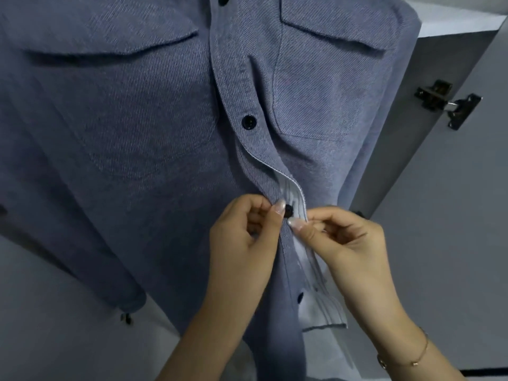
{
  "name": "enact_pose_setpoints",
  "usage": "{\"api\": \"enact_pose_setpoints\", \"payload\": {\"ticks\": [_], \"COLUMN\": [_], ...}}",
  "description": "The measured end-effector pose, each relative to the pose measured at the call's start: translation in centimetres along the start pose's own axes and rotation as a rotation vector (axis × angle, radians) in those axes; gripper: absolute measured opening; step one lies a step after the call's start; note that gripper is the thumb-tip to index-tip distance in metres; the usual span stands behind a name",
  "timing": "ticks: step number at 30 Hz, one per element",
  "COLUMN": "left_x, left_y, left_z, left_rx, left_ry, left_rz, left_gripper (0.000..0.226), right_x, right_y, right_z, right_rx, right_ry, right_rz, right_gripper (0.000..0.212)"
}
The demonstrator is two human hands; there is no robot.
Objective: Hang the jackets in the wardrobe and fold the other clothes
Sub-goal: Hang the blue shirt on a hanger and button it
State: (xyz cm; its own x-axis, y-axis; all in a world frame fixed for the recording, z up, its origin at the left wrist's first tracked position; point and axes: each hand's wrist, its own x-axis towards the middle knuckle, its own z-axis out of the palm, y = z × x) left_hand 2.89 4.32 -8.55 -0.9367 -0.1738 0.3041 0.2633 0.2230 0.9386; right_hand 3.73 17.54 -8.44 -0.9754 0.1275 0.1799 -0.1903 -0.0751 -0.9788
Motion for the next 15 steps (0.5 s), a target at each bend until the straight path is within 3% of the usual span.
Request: {"api": "enact_pose_setpoints", "payload": {"ticks": [10, 15], "left_x": [0.10, 0.33], "left_y": [-0.18, -0.35], "left_z": [0.38, 0.06], "left_rx": [-0.071, -0.094], "left_ry": [-0.003, -0.006], "left_rz": [-0.045, -0.063], "left_gripper": [0.014, 0.015], "right_x": [0.14, 0.30], "right_y": [0.61, 0.80], "right_z": [-0.28, -0.82], "right_rx": [-0.020, 0.094], "right_ry": [-0.068, -0.210], "right_rz": [-0.063, -0.043], "right_gripper": [0.017, 0.019]}}
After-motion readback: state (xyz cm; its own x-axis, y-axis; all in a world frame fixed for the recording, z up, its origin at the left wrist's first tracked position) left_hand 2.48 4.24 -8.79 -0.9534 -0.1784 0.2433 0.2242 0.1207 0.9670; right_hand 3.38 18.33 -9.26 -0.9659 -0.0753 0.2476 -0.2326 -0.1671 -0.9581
